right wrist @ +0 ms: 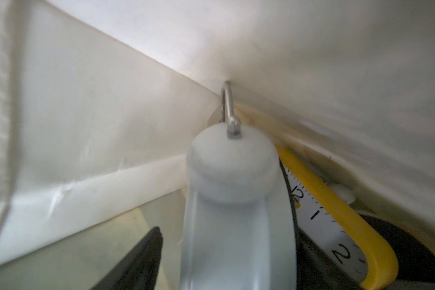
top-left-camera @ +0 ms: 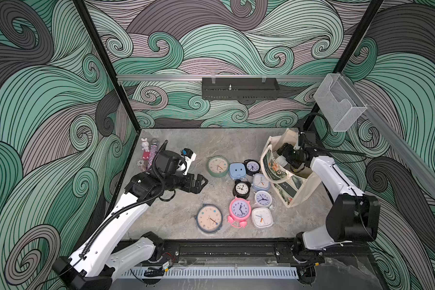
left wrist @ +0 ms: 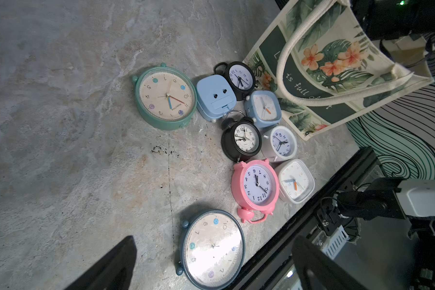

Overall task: Put the alarm clock into the canvas bag
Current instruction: Place the alarm at the canvas bag, then move the alarm to the center of the board.

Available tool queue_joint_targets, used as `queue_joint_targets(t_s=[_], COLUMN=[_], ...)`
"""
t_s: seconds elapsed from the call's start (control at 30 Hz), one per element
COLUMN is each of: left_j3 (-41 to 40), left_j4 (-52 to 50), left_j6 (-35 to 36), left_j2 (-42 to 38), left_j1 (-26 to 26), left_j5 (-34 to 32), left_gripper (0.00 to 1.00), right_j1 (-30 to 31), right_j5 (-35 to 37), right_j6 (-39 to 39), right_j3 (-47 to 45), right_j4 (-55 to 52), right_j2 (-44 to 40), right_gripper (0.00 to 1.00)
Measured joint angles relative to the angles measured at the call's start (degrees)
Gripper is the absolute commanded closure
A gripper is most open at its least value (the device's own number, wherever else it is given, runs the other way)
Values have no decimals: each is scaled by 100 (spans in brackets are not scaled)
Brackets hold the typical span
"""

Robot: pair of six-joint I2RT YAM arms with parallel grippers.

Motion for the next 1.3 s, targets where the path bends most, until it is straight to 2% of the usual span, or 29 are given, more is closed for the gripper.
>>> queue_joint_targets(t_s=[0.33, 0.57, 0.73, 0.9, 1.1, 1.3], left_j3=[0, -227, -568, -1147, -1943, -2393], left_j4=[-448, -866, -1257, -1370, -1156, -671], left_j6=[-409, -898, -1443, -1860, -2251, -2531], left_j2=[157, 245, 614, 772, 581, 555], left_j1=[20, 131, 168, 168, 149, -131], left_j5=[-380, -317, 149, 901, 1746, 2181], left_gripper=[1, 1, 1, 1, 1, 1], right_j1=[0, 0, 24, 157, 501, 691], right_j5=[15, -52, -144, -129, -76, -153], right_j6=[-28, -184, -450, -758, -1143, -1244], right_j3=[44, 63, 87, 192, 350, 273], right_j4=[-166, -442, -686, -903, -1093, -1117], right_j2=[-999, -1445, -1821, -2304, -2608, -2667], right_gripper=[0, 0, 0, 0, 0, 0])
